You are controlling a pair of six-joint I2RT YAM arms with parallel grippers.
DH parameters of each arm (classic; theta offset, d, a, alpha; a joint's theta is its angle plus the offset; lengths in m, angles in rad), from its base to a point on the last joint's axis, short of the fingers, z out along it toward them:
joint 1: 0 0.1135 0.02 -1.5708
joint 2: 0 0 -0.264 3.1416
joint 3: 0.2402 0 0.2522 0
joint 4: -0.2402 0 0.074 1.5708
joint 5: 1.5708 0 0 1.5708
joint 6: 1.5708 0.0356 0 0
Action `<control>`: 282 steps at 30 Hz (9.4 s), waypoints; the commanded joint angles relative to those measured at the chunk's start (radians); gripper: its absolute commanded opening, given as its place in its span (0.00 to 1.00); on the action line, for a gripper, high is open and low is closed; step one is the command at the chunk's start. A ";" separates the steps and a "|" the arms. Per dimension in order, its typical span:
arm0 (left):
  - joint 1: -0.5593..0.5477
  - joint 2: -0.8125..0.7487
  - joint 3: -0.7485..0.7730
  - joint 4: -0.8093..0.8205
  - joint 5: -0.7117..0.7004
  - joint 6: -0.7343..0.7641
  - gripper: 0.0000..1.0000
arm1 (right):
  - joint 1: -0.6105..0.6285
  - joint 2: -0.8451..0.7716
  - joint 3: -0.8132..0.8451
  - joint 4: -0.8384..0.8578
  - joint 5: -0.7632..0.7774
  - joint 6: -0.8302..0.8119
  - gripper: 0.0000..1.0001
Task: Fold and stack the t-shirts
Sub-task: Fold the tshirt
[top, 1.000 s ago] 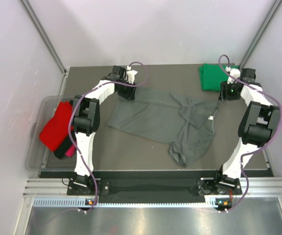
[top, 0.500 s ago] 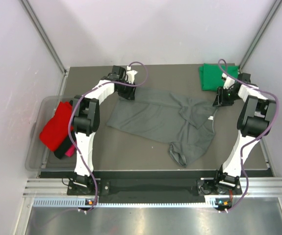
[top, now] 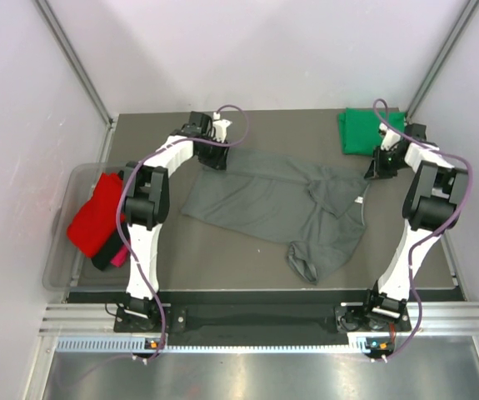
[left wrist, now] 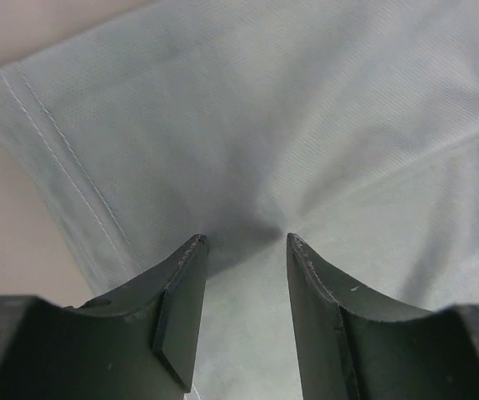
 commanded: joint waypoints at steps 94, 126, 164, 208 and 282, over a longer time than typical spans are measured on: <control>0.019 -0.925 -0.609 0.108 -0.212 0.085 0.58 | 0.916 -0.770 -0.549 -0.309 0.221 -0.421 0.34; 0.099 -0.721 -0.486 0.049 -0.201 0.068 0.57 | 0.988 -1.163 -0.872 -0.459 0.095 -0.819 0.34; 0.102 -0.637 -0.463 0.069 -0.190 0.061 0.56 | 1.172 -0.881 -0.983 -0.172 0.209 -0.694 0.32; 0.083 -0.259 -0.341 -0.454 -0.112 0.093 0.55 | 1.186 -1.102 -0.922 -0.209 0.314 -0.583 0.00; 0.020 0.064 0.366 -0.598 -0.123 0.085 0.00 | 0.460 -0.662 -0.405 0.259 0.630 -0.508 0.00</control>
